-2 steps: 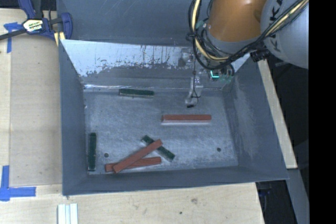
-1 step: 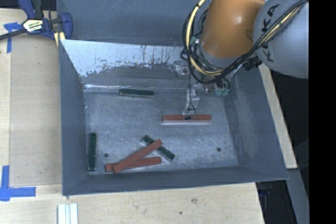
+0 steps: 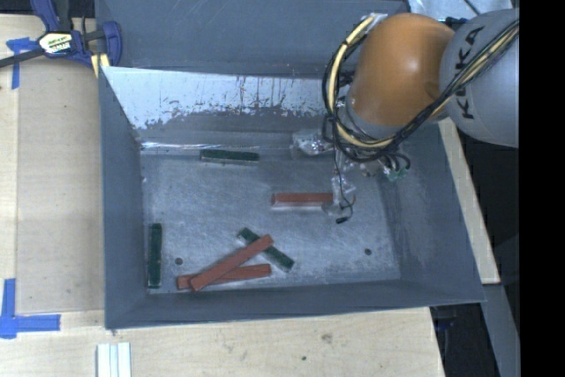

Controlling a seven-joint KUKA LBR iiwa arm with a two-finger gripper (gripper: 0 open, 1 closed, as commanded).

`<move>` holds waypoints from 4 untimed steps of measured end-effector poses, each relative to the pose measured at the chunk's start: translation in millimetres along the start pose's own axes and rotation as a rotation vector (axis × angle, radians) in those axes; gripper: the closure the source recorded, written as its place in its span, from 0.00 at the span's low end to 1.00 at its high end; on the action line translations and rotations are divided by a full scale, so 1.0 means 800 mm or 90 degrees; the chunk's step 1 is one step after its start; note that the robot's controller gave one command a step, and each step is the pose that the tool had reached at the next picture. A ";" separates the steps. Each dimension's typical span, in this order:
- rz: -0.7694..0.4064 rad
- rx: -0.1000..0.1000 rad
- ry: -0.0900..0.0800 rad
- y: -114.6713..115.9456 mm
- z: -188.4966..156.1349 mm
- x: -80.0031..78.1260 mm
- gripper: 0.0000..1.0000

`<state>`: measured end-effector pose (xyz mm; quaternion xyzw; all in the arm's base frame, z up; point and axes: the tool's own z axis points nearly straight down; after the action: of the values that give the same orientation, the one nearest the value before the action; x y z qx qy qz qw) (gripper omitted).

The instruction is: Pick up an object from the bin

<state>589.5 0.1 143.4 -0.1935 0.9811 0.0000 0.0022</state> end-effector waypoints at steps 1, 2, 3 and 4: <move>-0.089 0.002 -0.002 -0.019 0.049 -0.015 0.00; -0.147 -0.001 0.001 -0.030 0.091 0.042 1.00; -0.147 -0.001 0.001 -0.030 0.091 0.042 1.00; -0.207 0.001 -0.001 -0.023 0.090 0.051 1.00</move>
Offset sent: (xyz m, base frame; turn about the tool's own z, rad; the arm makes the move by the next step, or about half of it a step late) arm -0.0223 -0.0343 -0.0734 -0.2334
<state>559.1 -32.1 71.1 -0.3497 0.9369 -0.0011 0.0030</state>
